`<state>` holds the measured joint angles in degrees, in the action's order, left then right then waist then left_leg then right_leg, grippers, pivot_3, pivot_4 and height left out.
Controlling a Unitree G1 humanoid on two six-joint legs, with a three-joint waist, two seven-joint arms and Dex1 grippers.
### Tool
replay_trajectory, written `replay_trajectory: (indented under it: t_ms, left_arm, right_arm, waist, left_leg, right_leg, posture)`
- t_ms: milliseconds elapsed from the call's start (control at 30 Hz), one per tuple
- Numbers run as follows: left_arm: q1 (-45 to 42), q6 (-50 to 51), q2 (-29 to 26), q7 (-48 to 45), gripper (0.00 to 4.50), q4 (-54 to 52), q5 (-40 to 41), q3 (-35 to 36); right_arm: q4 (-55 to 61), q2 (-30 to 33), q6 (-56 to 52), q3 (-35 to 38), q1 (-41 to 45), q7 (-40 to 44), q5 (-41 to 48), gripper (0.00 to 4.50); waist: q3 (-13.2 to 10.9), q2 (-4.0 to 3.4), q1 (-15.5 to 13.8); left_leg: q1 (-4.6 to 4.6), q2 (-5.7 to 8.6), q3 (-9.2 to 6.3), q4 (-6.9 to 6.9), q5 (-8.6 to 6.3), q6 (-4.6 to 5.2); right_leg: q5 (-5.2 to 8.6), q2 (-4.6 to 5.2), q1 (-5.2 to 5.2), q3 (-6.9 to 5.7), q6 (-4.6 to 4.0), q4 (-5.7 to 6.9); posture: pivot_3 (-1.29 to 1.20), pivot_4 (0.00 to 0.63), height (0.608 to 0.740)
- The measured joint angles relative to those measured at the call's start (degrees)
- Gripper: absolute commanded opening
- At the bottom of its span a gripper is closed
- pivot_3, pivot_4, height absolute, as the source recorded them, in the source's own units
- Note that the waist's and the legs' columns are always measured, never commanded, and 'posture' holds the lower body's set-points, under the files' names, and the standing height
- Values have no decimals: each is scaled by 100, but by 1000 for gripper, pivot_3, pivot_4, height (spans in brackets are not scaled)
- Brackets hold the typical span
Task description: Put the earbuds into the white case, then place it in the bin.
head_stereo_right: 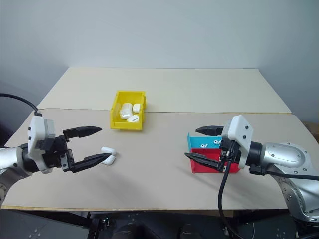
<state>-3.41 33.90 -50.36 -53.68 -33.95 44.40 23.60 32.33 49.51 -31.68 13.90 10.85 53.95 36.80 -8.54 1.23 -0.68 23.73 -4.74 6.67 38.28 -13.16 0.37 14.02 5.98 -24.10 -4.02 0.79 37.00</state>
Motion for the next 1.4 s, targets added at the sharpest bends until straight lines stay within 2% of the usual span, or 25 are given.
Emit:
replay_trajectory:
  t_ms: [300, 500, 600, 733, 867, 1067, 1267, 1400]
  left_arm:
    - [151, 262, -328, 277, 4500, -146, -132, -12]
    - [142, 895, -953, 1281, 4500, -729, -1007, -293]
    - [-25, 1621, -964, 1706, 4500, -1040, -888, -306]
    - [-1016, 3957, -1284, 2209, 4500, -1115, -88, -537]
    - [-2065, 5559, -971, 2824, 4500, -692, 275, -1083]
    - [-2987, 5841, -912, 4187, 4500, 645, 1509, -1826]
    - [-4030, 5841, -891, 6253, 4500, 2138, 3566, -2851]
    - [-4501, 5841, -1051, 7271, 4500, 2657, 4741, -3484]
  right_arm:
    - [-24, -9, -67, -2, 16, -173, 51, 4456]
    - [-25, -8, -154, -99, 197, -256, 53, 4456]
    - [-24, -7, -228, -176, 208, -284, 56, 4456]
    - [116, -15, -302, -173, 168, -408, 119, 4456]
    - [245, -103, -371, -198, 103, -594, 173, 4456]
    - [326, -185, -388, -220, 88, -749, 225, 4456]
    - [342, -306, -399, -387, 150, -914, 273, 4456]
    - [399, -378, -399, -420, 133, -1016, 278, 4456]
  waist:
    - [-1, 2, 1]
    - [-1, 2, 0]
    - [-1, 2, 0]
    - [-2, 5, -18]
    - [-5, 12, -10]
    - [-10, 22, -2]
    - [-13, 31, -2]
    - [-13, 32, 0]
  left_leg:
    - [0, -1, 0, 0, 0, 0]
    - [-1, 0, 0, -3, 0, 0]
    - [0, 0, -2, -4, 0, 0]
    - [-7, 3, -9, -3, 1, -2]
    - [-5, 4, -13, -3, 1, -2]
    - [-7, 4, -25, -4, 1, -2]
    - [-6, 5, -31, -4, 1, -2]
    - [-7, 7, -30, -5, 2, -3]
  right_leg:
    - [0, -1, -1, 0, 0, 0]
    - [0, 0, -3, 4, 0, -1]
    - [0, 0, -4, 5, 0, -1]
    - [1, 0, 4, 6, 2, 3]
    - [1, -1, 2, 6, 2, 3]
    - [0, 1, 2, 11, 1, 5]
    - [-1, 3, 0, 14, 0, 5]
    - [-1, 5, -2, 17, 0, 7]
  posture:
    - [0, 150, 740]
    - [0, 150, 740]
    - [0, 150, 740]
    - [0, 150, 740]
    - [0, 150, 740]
    - [0, 150, 740]
    - [0, 150, 740]
    - [0, 150, 740]
